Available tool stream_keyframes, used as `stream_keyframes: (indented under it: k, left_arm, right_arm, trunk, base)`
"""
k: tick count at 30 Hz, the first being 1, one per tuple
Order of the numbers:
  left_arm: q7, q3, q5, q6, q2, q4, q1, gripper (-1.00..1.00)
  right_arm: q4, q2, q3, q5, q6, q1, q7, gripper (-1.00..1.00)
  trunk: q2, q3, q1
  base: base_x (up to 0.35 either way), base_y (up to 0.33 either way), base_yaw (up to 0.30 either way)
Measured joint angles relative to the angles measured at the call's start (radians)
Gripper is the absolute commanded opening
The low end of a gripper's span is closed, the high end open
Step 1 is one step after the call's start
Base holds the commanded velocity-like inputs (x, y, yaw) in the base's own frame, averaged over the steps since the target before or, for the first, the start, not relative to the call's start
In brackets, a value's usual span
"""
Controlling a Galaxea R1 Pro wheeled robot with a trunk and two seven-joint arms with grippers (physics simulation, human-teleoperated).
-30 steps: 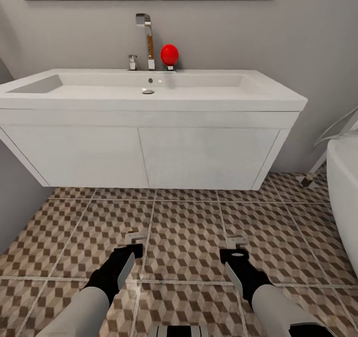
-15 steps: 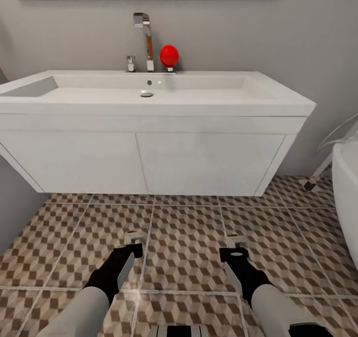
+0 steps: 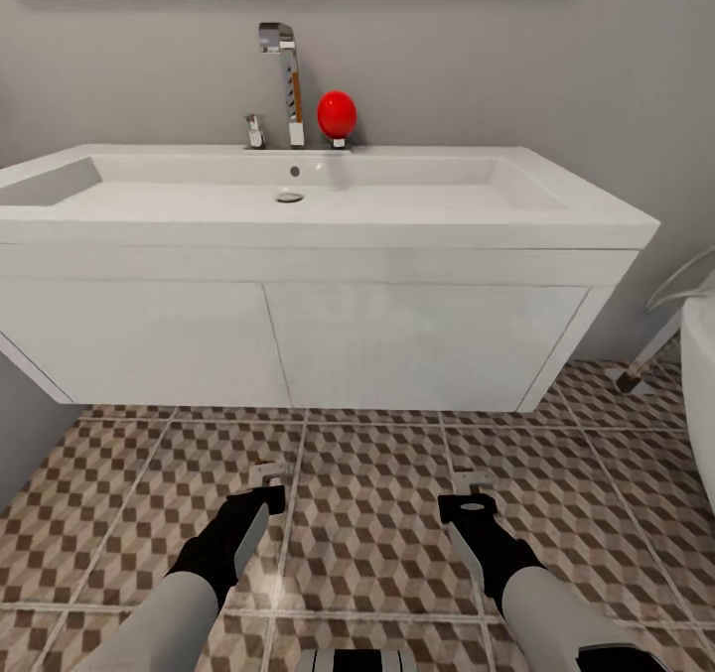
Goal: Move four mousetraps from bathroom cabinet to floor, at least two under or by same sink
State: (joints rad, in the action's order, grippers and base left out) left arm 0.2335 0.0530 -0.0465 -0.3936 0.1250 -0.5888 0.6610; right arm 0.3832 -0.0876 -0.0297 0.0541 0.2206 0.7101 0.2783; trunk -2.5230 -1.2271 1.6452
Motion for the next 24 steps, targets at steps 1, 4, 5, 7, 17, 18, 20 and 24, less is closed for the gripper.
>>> stream_keyframes:
  k: [1, 4, 5, 7, 17, 18, 20, 24]
  left_arm:
    - [0.0, -0.001, 0.0, 0.0, 0.0, 0.0, 0.0, -1.0]
    - [0.0, -0.002, 0.0, 0.0, 0.0, 0.001, 0.0, -1.0]
    - [0.0, -0.001, 0.0, 0.001, 0.0, 0.001, 0.0, -1.0]
    - [-0.001, 0.003, -0.002, 0.001, -0.001, 0.001, 0.0, -1.0]
    - [-0.001, 0.007, -0.003, 0.001, 0.0, 0.002, 0.0, -1.0]
    - [-0.001, 0.007, -0.003, 0.001, 0.0, 0.002, 0.0, -1.0]
    - [-0.001, 0.007, -0.003, 0.001, 0.0, 0.002, 0.0, -1.0]
    - [-0.001, 0.008, -0.003, 0.001, 0.0, 0.002, 0.0, -1.0]
  right_arm:
    - [0.0, 0.0, 0.0, 0.0, 0.001, 0.0, -0.001, -1.0]
    - [0.0, 0.0, 0.0, 0.0, 0.001, 0.0, -0.002, -1.0]
    - [0.0, 0.0, 0.0, 0.0, 0.001, 0.0, -0.002, -1.0]
    - [0.0, -0.001, 0.001, 0.0, 0.002, 0.0, -0.003, -1.0]
    - [0.0, 0.0, 0.001, 0.0, 0.002, 0.0, -0.003, -1.0]
    - [0.0, 0.0, 0.001, 0.0, 0.002, 0.0, -0.003, -1.0]
    - [0.0, 0.0, 0.001, 0.0, 0.002, 0.0, -0.003, -1.0]
    - [0.0, 0.0, 0.001, 0.0, 0.002, 0.0, -0.003, -1.0]
  trunk:
    - [0.0, 0.0, 0.0]
    - [0.0, 0.0, 0.0]
    - [0.0, 0.0, 0.0]
    - [0.0, 0.0, 0.0]
    - [0.0, 0.0, 0.0]
    - [0.0, 0.0, 0.0]
    - [0.0, 0.0, 0.0]
    - [0.0, 0.0, 0.0]
  base:
    - [0.003, 0.0, 0.0]
    - [0.065, 0.0, 0.0]
    - [0.177, 0.0, 0.0]
    - [0.201, 0.0, 0.0]
    - [0.208, 0.0, 0.0]
    - [0.172, 0.0, 0.0]
    - [0.164, 0.0, 0.0]
    - [0.148, 0.0, 0.0]
